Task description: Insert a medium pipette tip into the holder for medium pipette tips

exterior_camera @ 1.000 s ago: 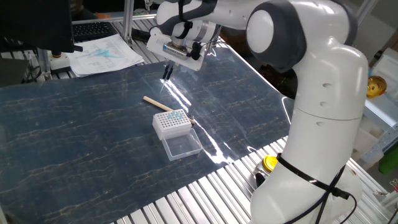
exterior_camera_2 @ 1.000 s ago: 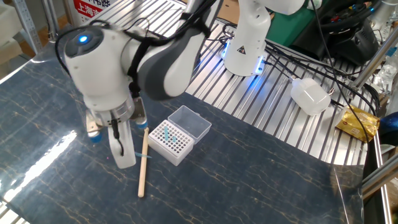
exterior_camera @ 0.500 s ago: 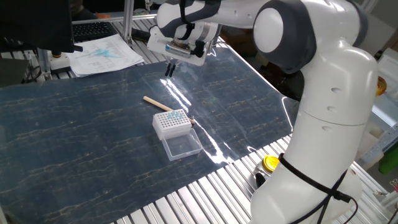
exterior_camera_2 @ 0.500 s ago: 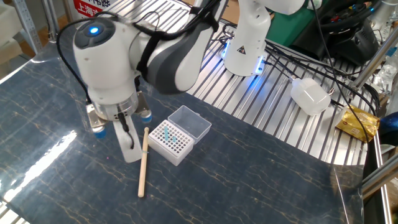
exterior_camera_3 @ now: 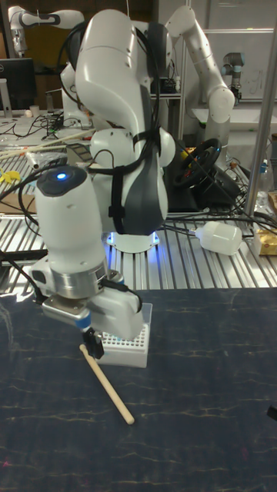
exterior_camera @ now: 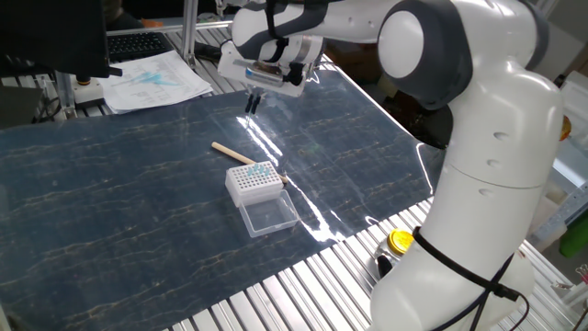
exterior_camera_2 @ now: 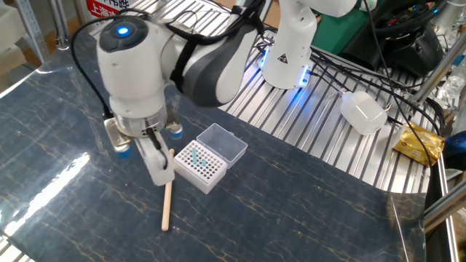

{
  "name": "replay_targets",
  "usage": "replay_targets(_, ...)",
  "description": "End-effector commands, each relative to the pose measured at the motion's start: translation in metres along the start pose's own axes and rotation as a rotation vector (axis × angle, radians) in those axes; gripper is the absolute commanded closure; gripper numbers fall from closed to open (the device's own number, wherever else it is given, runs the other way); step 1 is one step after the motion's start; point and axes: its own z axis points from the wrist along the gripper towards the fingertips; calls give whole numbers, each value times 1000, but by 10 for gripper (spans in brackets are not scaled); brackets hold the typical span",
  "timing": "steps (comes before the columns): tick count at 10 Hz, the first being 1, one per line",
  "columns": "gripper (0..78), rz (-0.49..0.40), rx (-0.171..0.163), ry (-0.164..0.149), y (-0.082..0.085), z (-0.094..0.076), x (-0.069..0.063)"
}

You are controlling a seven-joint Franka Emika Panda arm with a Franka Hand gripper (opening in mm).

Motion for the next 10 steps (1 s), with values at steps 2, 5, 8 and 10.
replay_targets(2, 764, -203, 57, -97, -1, -8, 12)
replay_targets(5, 764, -202, 62, -98, -1, -6, 18)
replay_targets(8, 764, -190, 59, -103, -1, -6, 20)
replay_targets(10, 764, -158, 62, -103, -1, -6, 20)
